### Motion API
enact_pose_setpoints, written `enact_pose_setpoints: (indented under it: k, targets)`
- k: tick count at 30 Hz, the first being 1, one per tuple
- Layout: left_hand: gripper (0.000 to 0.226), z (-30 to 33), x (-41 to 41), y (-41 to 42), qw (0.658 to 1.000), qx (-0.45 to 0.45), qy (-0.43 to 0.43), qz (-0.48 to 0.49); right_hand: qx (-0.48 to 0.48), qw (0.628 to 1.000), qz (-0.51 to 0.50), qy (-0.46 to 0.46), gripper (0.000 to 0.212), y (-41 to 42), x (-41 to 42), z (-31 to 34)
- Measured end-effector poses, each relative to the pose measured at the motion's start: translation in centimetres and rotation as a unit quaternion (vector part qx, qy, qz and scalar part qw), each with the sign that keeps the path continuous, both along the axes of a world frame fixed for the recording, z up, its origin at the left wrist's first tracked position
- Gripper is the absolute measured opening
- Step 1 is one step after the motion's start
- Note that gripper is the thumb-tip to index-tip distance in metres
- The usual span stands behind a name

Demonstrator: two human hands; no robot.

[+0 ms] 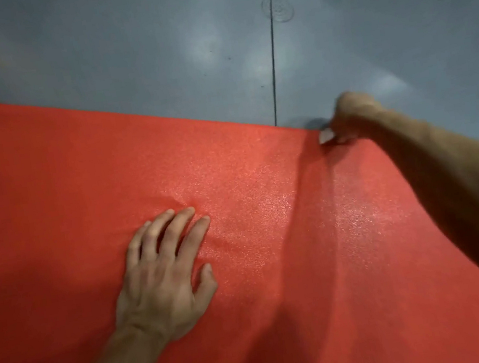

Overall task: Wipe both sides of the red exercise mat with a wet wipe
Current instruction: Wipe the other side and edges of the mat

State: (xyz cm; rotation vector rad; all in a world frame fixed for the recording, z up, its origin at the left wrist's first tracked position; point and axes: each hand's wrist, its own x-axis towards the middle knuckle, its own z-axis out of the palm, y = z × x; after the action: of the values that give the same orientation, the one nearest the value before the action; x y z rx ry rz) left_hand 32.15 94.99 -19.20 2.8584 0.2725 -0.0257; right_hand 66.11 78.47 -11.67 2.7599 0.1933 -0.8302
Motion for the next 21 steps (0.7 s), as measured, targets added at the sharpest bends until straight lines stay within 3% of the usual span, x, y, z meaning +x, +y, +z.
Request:
enact_pose_setpoints:
  k: [2, 5, 10, 13, 18, 21]
  targets:
    - [0.068, -0.1, 0.1, 0.0, 1.0, 0.0, 0.007, -0.001, -0.004, 0.999, -0.032, -0.026, 0.042, -1.5, -0.4, 0.0]
    - [0.068, -0.1, 0.0, 0.0, 1.0, 0.003, 0.018, 0.0, 0.088, 0.995, -0.005, -0.049, 0.053, 2.9, -2.5, -0.8]
    - [0.067, -0.1, 0.0, 0.0, 1.0, 0.005, 0.002, -0.001, 0.27, 0.955, 0.111, -0.056, 0.029, 14.9, -7.8, -2.9]
    - [0.067, -0.2, -0.1, 0.1, 1.0, 0.007, 0.005, -0.003, 0.261, 0.96, 0.092, -0.052, 0.035, 12.7, -7.1, -2.7]
    - [0.067, -0.2, 0.0, 0.0, 1.0, 0.0, 0.016, 0.0, 0.134, 0.981, -0.039, -0.134, 0.038, 0.8, -3.6, -2.1]
    - [0.067, -0.2, 0.0, 0.1, 1.0, -0.001, 0.01, 0.003, 0.141, 0.979, -0.019, -0.148, 0.029, 3.0, -4.7, -2.7]
